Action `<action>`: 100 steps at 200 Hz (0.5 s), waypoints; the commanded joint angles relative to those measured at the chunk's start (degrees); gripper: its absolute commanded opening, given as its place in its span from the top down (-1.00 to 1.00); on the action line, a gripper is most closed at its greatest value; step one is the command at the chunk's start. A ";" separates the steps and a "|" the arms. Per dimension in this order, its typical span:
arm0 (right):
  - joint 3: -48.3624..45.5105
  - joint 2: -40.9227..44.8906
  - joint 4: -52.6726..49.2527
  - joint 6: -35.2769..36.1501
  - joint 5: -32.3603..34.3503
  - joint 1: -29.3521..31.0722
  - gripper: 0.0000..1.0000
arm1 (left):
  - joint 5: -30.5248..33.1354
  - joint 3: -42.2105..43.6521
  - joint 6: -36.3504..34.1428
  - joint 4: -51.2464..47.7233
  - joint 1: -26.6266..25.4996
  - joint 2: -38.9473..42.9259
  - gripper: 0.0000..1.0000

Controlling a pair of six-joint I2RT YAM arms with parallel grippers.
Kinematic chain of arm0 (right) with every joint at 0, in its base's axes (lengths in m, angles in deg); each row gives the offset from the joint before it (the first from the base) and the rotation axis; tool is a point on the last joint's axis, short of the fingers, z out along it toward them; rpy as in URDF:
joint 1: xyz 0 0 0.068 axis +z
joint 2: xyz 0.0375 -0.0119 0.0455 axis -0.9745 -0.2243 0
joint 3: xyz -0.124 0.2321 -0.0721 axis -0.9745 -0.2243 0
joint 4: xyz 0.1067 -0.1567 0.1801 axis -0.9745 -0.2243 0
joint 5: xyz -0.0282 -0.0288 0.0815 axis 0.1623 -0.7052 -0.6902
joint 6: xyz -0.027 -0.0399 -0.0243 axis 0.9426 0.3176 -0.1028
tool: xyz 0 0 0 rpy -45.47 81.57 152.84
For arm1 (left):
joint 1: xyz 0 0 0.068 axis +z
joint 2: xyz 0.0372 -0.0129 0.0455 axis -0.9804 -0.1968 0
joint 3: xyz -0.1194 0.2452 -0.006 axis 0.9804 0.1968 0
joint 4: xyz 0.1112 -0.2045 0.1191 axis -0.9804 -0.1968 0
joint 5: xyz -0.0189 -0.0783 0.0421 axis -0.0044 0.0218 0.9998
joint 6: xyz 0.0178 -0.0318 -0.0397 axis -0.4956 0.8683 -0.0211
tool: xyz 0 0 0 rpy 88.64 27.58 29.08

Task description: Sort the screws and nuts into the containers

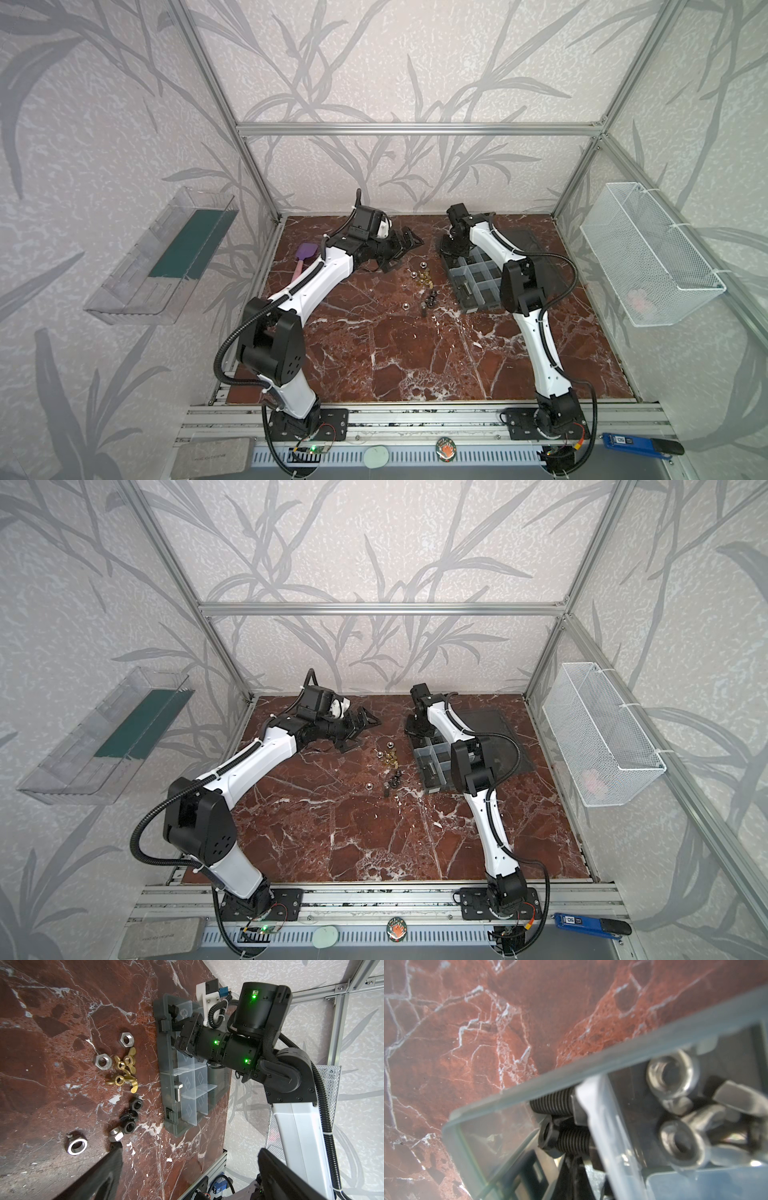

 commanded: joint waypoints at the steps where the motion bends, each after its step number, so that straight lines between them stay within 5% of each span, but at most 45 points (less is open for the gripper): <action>1: 0.63 1.12 -2.90 -0.74 1.43 -1.71 0.85 | 0.41 -1.73 -0.27 -0.91 -0.08 0.67 -0.99; 37: 5.10 0.65 -3.21 -1.89 0.56 -2.68 0.67 | 0.26 -1.72 -0.28 -0.96 -0.08 0.60 -0.99; 100: 14.10 -3.93 -7.41 -2.84 1.23 -2.86 0.64 | 0.44 -2.07 -0.56 -1.29 0.07 0.67 -0.99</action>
